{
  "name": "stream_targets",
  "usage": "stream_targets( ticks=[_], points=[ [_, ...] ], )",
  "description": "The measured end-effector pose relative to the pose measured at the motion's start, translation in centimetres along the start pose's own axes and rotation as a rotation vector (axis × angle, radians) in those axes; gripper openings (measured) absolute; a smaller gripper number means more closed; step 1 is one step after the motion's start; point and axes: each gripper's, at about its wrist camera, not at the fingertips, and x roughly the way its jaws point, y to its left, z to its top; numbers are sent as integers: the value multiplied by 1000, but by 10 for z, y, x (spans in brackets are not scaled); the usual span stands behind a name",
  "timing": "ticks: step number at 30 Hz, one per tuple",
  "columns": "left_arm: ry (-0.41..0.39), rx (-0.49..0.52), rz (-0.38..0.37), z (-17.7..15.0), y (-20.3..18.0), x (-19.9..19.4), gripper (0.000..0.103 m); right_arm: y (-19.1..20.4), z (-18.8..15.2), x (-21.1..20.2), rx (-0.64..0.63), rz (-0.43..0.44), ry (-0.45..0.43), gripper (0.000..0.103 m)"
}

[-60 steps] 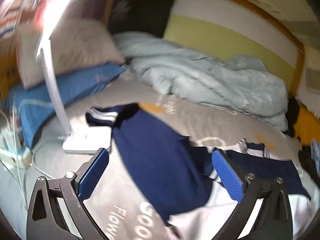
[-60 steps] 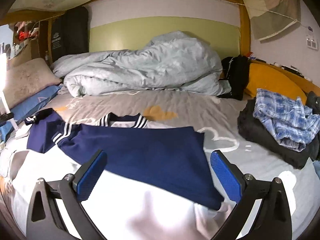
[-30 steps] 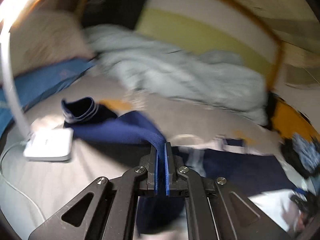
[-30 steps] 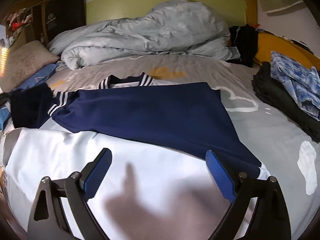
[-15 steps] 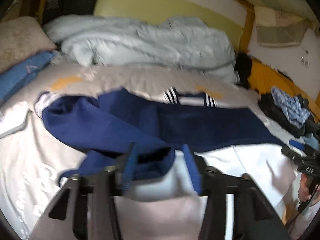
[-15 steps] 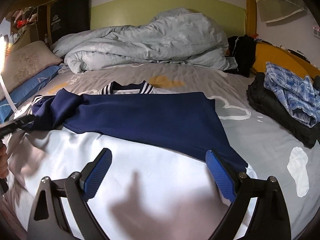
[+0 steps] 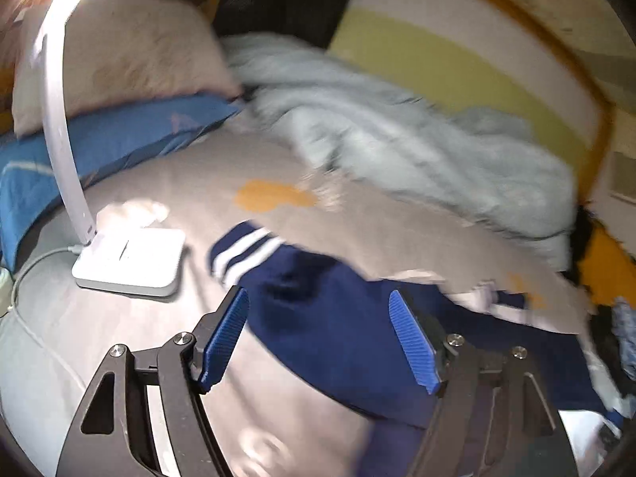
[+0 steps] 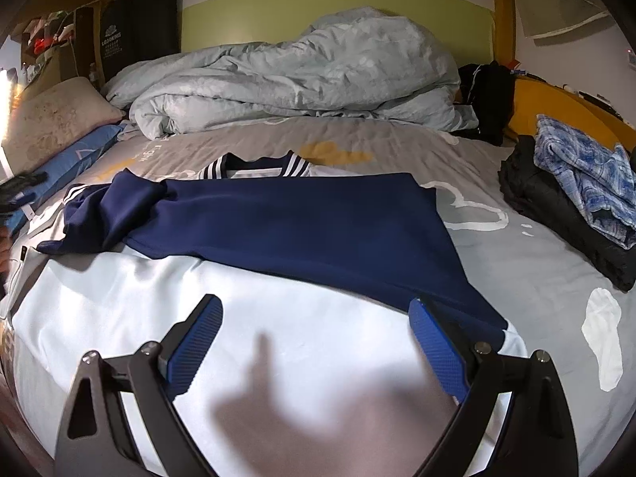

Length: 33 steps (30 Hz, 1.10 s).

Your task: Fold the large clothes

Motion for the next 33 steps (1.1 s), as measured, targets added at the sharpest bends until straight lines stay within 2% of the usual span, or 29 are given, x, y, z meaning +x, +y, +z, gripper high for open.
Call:
stream_targets(
  ticks=[1,4,6,8,10,12,15,19,22,24,26,29,33],
  points=[
    [40,-10,28,-1,9,17,70,1,-1,1,-5,1,3,95],
    [145,-64,-3,-12,28,57,67,6,-2,6,-25,-2,11,95],
    [176,-38,29,-18,30,76,64,8,-3,8,-30,2,17,95],
    [202,-33,44,-21,31,88,43,9,-4,11,-32,8,24,95],
    [213,-33,16,-24,30,93,3,11,-5,13,-35,6,30,95],
    [168,-27,-16,-22,27,80,3,10,-6,16,-35,-3,34,95],
    [41,23,-60,-11,6,39,3,5,-7,17,-15,-6,36,95],
    [-133,130,-205,2,-49,-35,3,2,-8,13,4,3,34,95],
    [-199,252,-330,-7,-103,-79,3,4,-7,9,-1,2,23,95],
    [-188,309,-403,-24,-138,-93,3,4,-6,4,-2,-4,10,95],
    [-140,330,-444,-44,-163,-92,3,2,-3,-1,7,-10,-4,95],
    [-17,344,-479,-83,-192,-75,3,-7,1,-11,36,-14,-27,95],
    [130,377,-493,-145,-213,-57,3,-18,4,-22,60,-25,-53,95]
  ],
)
